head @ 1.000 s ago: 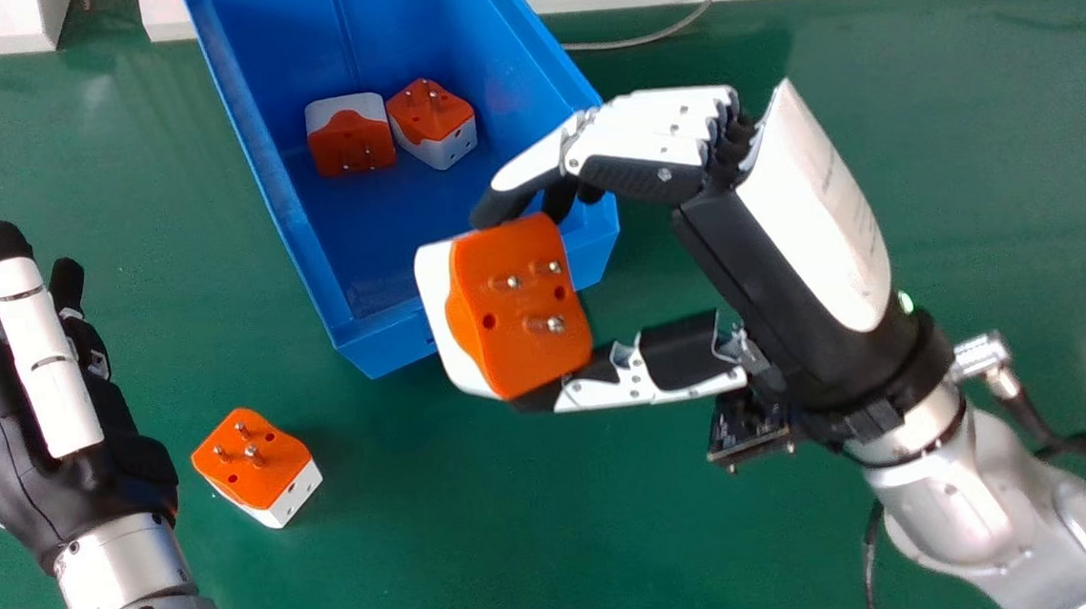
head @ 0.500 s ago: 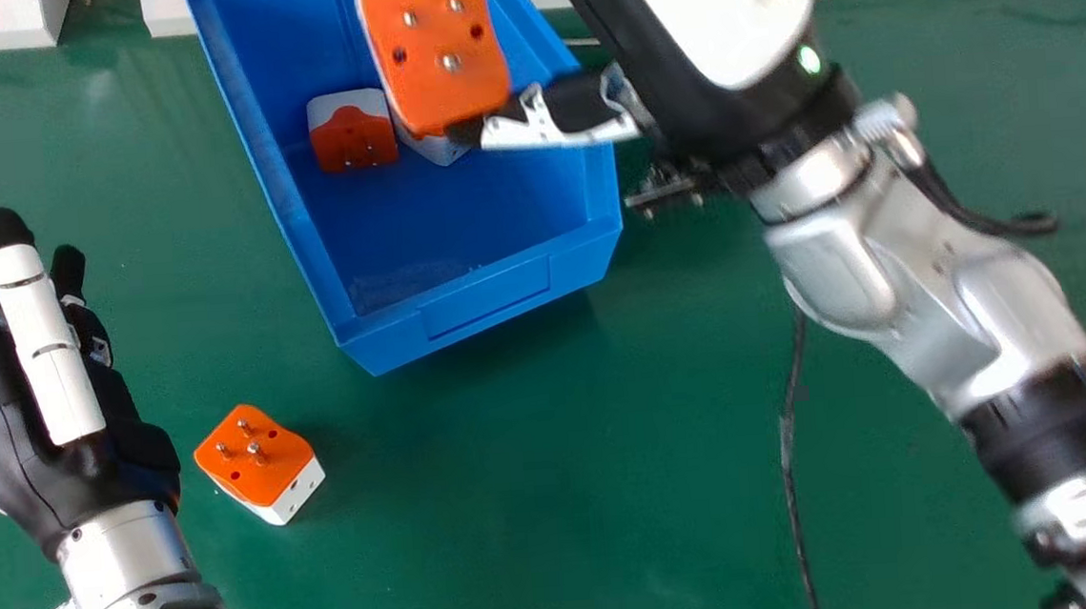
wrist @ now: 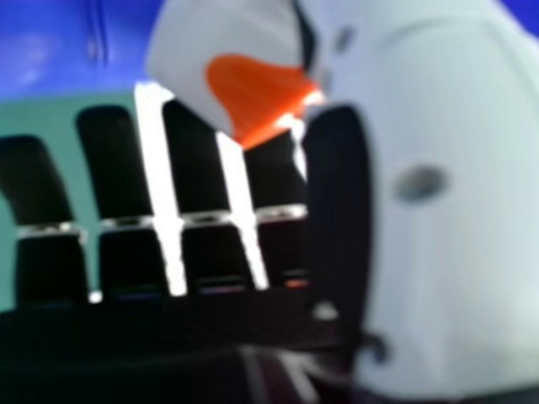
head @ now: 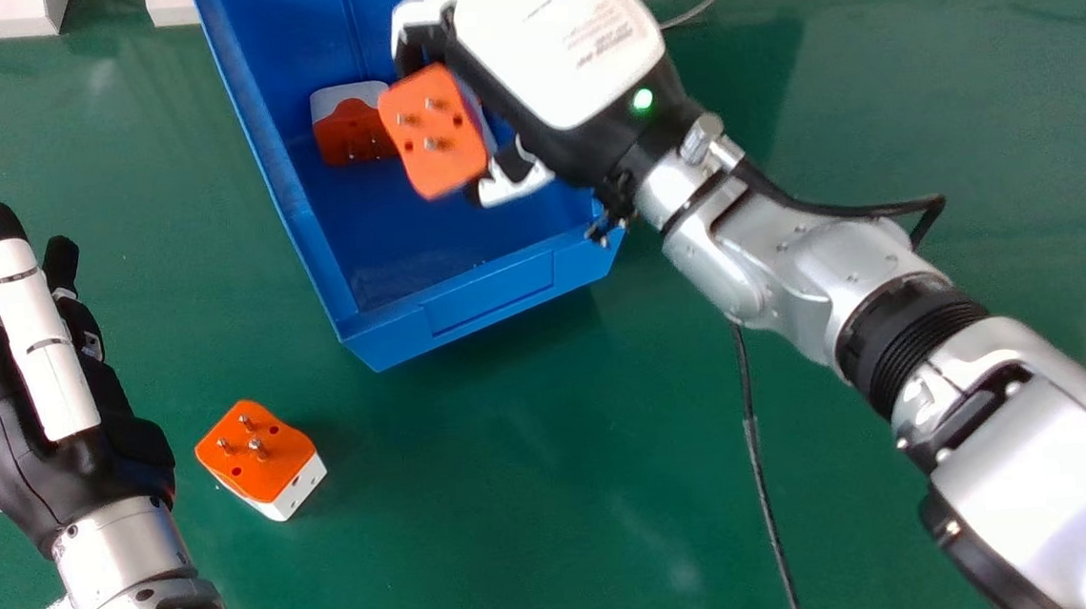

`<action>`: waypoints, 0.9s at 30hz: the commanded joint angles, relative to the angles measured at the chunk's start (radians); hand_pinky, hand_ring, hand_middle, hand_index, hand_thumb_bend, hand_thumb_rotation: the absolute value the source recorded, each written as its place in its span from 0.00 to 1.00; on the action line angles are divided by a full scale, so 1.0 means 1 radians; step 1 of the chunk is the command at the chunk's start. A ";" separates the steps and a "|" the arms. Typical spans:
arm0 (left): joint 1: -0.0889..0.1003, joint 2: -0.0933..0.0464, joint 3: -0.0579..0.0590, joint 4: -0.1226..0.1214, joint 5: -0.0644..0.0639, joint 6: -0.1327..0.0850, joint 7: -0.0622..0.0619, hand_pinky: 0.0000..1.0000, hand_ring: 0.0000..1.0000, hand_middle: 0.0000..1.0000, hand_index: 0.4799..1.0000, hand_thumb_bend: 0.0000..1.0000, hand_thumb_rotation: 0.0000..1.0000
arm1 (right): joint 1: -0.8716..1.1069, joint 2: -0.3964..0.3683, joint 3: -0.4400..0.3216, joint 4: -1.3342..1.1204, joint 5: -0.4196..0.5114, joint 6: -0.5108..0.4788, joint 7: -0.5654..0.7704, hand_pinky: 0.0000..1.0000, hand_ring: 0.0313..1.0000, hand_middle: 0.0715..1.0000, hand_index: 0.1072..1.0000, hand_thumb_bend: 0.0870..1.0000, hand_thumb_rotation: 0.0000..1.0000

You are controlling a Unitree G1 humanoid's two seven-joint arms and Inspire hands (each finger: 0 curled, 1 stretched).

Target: Pick all objects and put in blue box

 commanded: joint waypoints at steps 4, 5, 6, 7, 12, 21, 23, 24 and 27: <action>-0.011 -0.018 -0.002 -0.010 0.010 -0.032 -0.007 0.94 1.00 1.00 1.00 0.54 0.76 | -0.054 0.013 0.068 -0.027 -0.011 0.153 0.006 0.66 0.83 0.88 0.76 0.88 0.03; -0.012 -0.018 -0.002 -0.007 0.011 -0.033 -0.007 0.94 1.00 1.00 1.00 0.54 0.76 | -0.052 0.011 0.076 -0.034 -0.011 0.166 0.009 0.69 0.86 0.90 0.79 0.90 0.03; -0.013 -0.018 -0.002 -0.005 0.012 -0.035 -0.007 0.94 1.00 1.00 1.00 0.54 0.76 | -0.050 0.010 0.085 -0.040 -0.014 0.181 0.008 0.77 0.91 0.94 0.84 0.94 0.07; -0.014 -0.018 -0.002 -0.003 0.014 -0.036 -0.006 0.94 1.00 1.00 1.00 0.55 0.76 | -0.048 0.010 0.092 -0.045 -0.016 0.197 0.002 0.87 0.96 0.97 0.91 0.97 0.11; -0.014 -0.019 -0.004 0.001 0.014 -0.040 -0.004 0.93 1.00 1.00 1.00 0.55 0.75 | -0.040 0.010 0.118 -0.067 -0.020 0.259 -0.025 0.99 1.00 1.00 0.99 1.00 0.25; -0.003 -0.021 -0.006 -0.007 0.013 -0.042 -0.004 0.94 1.00 1.00 1.00 0.55 0.76 | -0.029 0.006 0.110 -0.099 0.006 0.271 -0.068 1.00 1.00 1.00 1.00 1.00 0.29; 0.000 -0.020 -0.007 -0.009 0.014 -0.041 -0.004 0.94 1.00 1.00 1.00 0.55 0.76 | -0.023 0.002 0.107 -0.113 0.012 0.268 -0.072 1.00 1.00 1.00 1.00 1.00 0.31; 0.002 -0.020 -0.008 -0.009 0.014 -0.041 -0.005 0.94 1.00 1.00 1.00 0.56 0.76 | -0.019 0.000 0.106 -0.122 0.015 0.270 -0.073 1.00 1.00 1.00 1.00 1.00 0.31; 0.010 -0.023 -0.009 -0.016 0.013 -0.039 -0.003 0.94 1.00 1.00 1.00 0.56 0.75 | 0.004 -0.010 0.091 -0.172 0.038 0.272 -0.076 1.00 1.00 1.00 1.00 1.00 0.32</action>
